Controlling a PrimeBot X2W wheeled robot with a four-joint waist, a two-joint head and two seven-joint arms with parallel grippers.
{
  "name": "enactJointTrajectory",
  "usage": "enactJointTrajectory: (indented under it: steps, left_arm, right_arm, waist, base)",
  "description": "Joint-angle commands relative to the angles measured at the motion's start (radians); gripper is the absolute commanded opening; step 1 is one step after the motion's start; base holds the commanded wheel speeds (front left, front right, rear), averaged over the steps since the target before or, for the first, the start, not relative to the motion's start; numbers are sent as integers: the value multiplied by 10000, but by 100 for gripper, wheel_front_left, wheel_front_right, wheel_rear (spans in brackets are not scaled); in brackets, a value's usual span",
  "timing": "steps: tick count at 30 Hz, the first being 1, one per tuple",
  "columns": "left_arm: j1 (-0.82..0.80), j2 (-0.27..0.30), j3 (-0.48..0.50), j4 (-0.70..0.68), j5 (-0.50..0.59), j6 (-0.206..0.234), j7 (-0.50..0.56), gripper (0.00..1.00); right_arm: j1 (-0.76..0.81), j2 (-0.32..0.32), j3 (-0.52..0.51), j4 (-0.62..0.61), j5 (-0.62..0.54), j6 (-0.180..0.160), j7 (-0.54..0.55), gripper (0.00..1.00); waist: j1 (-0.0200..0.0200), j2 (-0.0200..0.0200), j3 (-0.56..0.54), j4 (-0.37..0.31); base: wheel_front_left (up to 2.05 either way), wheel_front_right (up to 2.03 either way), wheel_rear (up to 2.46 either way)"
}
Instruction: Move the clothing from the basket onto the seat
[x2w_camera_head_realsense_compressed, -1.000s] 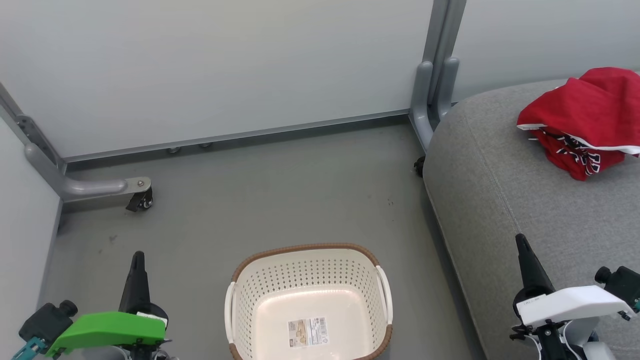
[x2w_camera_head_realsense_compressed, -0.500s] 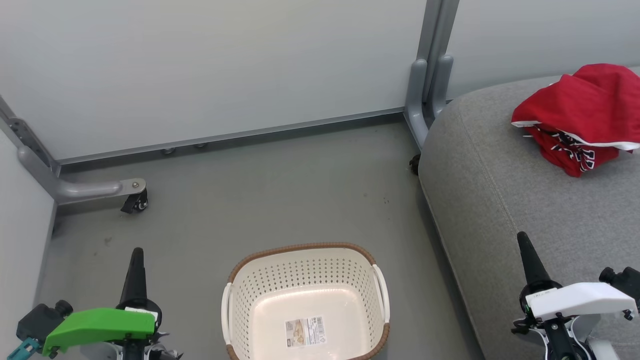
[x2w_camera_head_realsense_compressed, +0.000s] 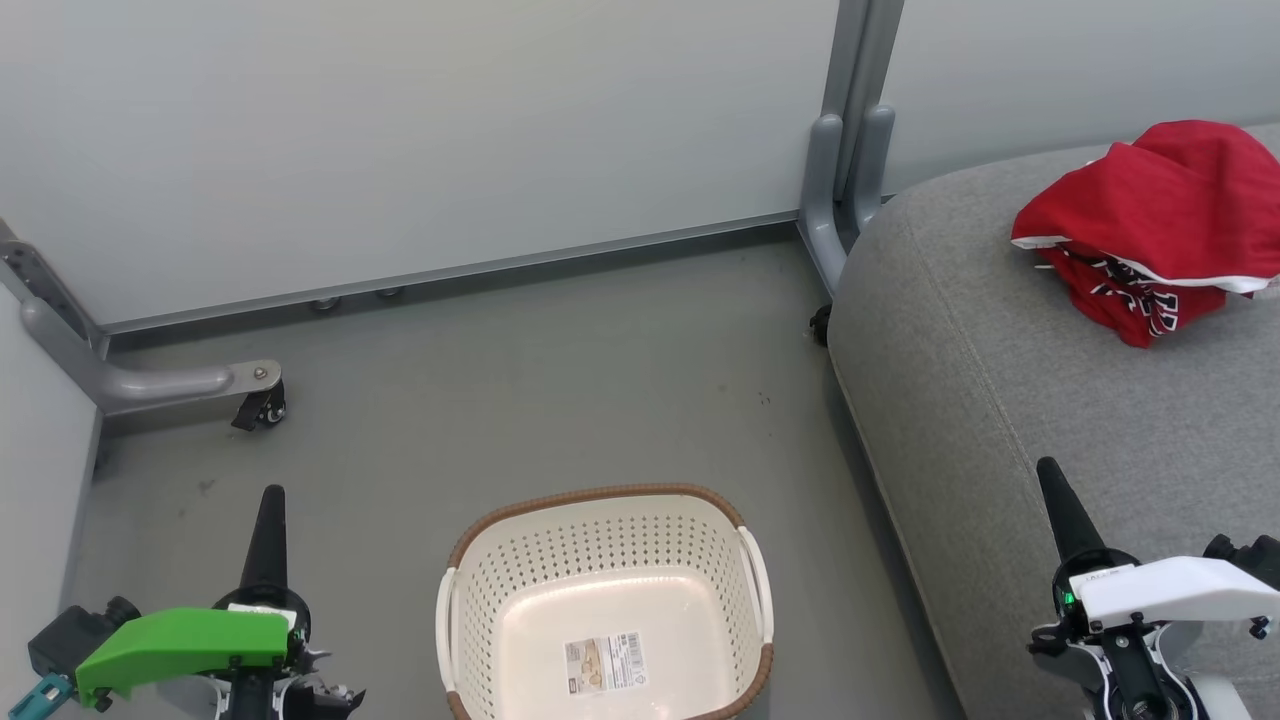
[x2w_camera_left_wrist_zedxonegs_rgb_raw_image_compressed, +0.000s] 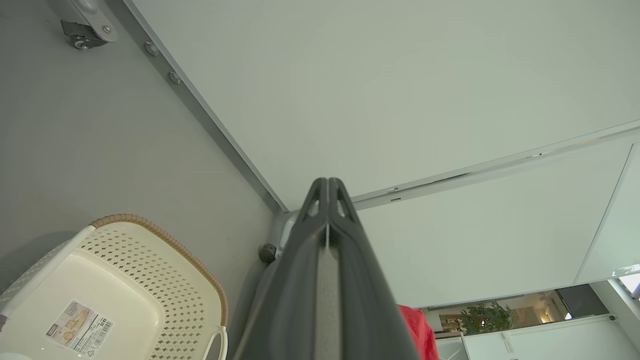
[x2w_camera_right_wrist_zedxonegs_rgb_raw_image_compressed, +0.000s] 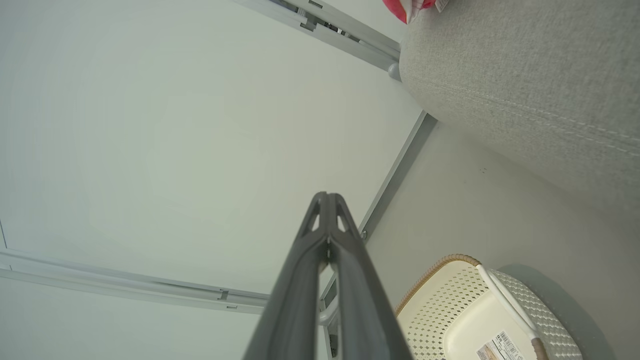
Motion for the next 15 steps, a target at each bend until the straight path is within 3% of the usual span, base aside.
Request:
enactJointTrajectory:
  steps: [1, 15]
  left_arm:
    - [-234, 50, 47, -38, -266, -64, 67, 0]
    - [-354, 54, 143, -5, -1441, -81, 384, 0]
  right_arm:
    - [-160, -69, -46, -13, 253, -1, 82, 0]
    - [-279, -67, -165, 121, 1467, -2, 395, 0]
  waist:
    - [0, 0, 5, -16]
    - [0, 0, 42, -156]
  base:
    - [0, 0, 0]
    - [0, 0, 0]
